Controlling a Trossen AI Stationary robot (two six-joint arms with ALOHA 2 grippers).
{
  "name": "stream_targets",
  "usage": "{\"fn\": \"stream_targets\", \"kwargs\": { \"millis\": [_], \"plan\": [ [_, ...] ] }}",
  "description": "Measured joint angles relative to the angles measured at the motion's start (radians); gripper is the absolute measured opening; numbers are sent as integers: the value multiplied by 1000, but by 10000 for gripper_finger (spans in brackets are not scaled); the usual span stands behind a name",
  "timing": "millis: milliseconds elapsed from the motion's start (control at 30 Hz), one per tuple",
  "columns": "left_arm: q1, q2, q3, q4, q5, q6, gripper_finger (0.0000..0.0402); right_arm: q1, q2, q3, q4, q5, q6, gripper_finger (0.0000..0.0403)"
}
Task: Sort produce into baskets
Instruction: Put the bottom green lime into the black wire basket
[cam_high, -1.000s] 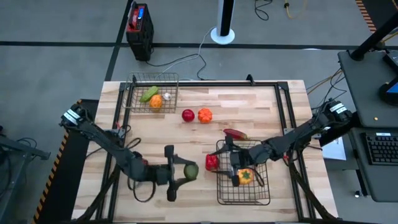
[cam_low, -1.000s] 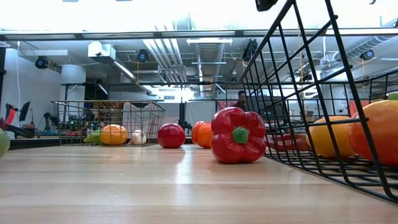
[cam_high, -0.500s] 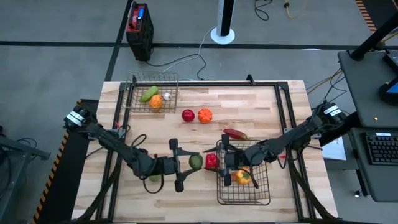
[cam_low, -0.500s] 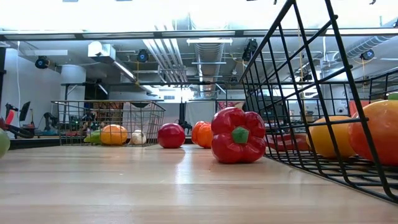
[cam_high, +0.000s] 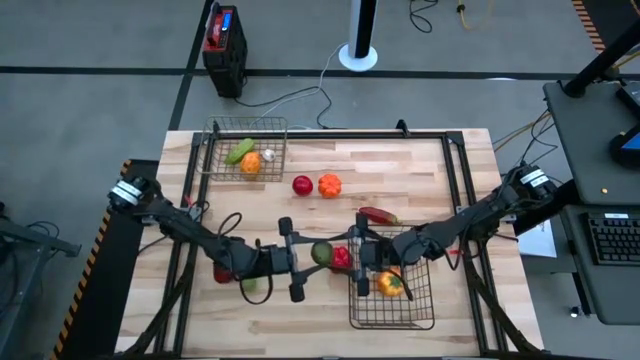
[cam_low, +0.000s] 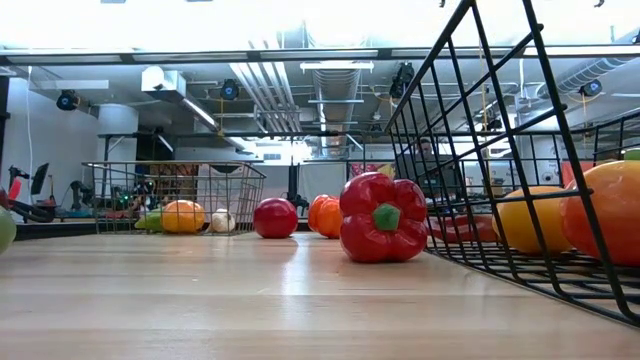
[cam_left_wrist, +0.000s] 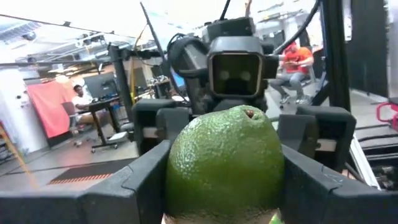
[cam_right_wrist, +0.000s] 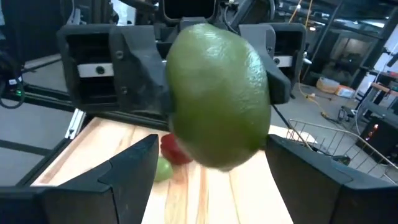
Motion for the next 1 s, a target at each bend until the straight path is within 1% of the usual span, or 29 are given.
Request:
{"fn": "stream_targets", "kwargs": {
  "millis": [67,200,333,500,633,700,833,933,1000],
  "plan": [
    [5,24,18,-1,22,-3,217,-4,0,0,0,-1,0,289],
    [15,68,58,7,23,5,217,-7,1,0,-4,-6,2,290],
    [20,89,72,7,23,14,217,-7,1,-1,-12,-4,-6,280],
    [20,89,69,0,20,15,221,-7,0,-2,-32,-3,3,245],
    [20,89,68,0,18,13,236,-7,0,-2,-33,-2,4,210],
    [20,89,68,-4,17,13,244,-7,0,-2,-35,-3,11,203],
    [18,89,68,-9,-38,13,260,-7,-5,-2,-53,4,34,203],
    [12,82,68,-33,-94,13,270,-7,-19,-2,-95,34,62,207],
    [9,73,68,-64,-102,13,275,-7,-35,-2,-140,57,84,208]
  ]
}}
